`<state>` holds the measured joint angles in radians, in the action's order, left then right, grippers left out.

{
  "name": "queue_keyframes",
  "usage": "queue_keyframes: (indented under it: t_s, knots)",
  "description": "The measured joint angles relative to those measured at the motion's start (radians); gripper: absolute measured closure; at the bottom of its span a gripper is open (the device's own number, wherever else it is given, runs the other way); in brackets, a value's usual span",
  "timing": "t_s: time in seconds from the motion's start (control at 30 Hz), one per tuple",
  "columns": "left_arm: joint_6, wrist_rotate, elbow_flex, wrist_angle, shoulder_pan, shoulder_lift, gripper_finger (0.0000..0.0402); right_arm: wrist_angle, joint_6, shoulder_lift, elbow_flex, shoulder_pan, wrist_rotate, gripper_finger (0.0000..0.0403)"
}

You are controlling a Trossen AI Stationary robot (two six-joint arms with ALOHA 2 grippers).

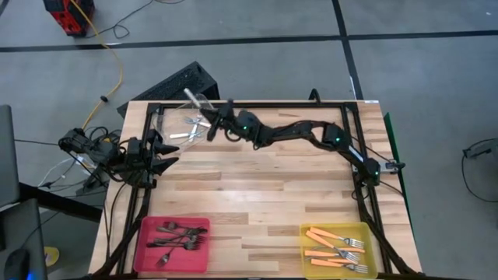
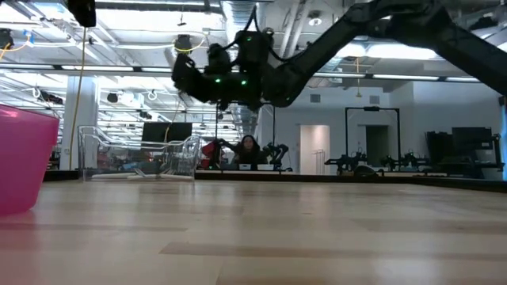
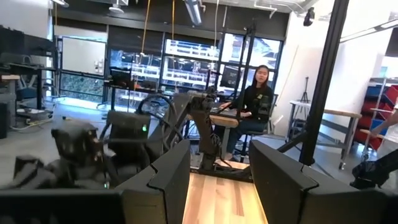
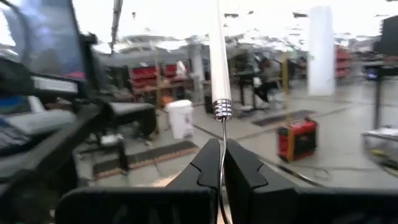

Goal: Sort silverware by color (type)
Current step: Put the white fork into the transparent bin

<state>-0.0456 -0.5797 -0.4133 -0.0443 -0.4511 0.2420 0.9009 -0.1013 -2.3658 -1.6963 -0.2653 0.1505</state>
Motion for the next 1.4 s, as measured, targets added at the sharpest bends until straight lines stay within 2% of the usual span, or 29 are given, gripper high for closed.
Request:
queue_keyframes:
  t_s: [0.13, 0.27, 0.43, 0.63, 0.8, 1.0, 1.17, 1.4]
  knots:
    - [-0.004, -0.003, 0.0, -0.001, 0.0, 0.0, 0.025, -0.013, -0.02, -0.033, -0.064, 0.013, -0.064, 0.037]
    - [-0.027, -0.004, 0.0, -0.017, 0.0, 0.0, 0.025, -0.095, 0.058, -0.023, -0.087, 0.03, -0.069, 0.037]
    - [-0.028, -0.006, 0.0, -0.026, 0.0, 0.0, 0.025, -0.205, 0.079, -0.02, -0.11, 0.04, -0.076, 0.037]
    - [-0.03, -0.008, 0.0, -0.026, 0.0, 0.0, 0.025, -0.248, 0.076, -0.032, -0.116, 0.025, -0.072, 0.037]
    - [-0.018, -0.013, 0.0, -0.024, 0.0, 0.0, 0.025, -0.291, 0.006, -0.032, -0.116, 0.011, -0.005, 0.0369]
    - [-0.01, -0.037, 0.0, -0.022, 0.0, 0.0, 0.025, -0.268, -0.064, -0.137, -0.186, -0.001, 0.007, 0.0369]
    - [-0.008, -0.038, 0.0, -0.021, 0.0, 0.0, 0.025, -0.284, -0.063, -0.179, -0.245, 0.006, 0.006, 0.0369]
    - [0.018, -0.037, 0.0, -0.012, 0.0, 0.0, 0.025, -0.336, -0.039, -0.177, -0.249, -0.007, 0.007, 0.037]
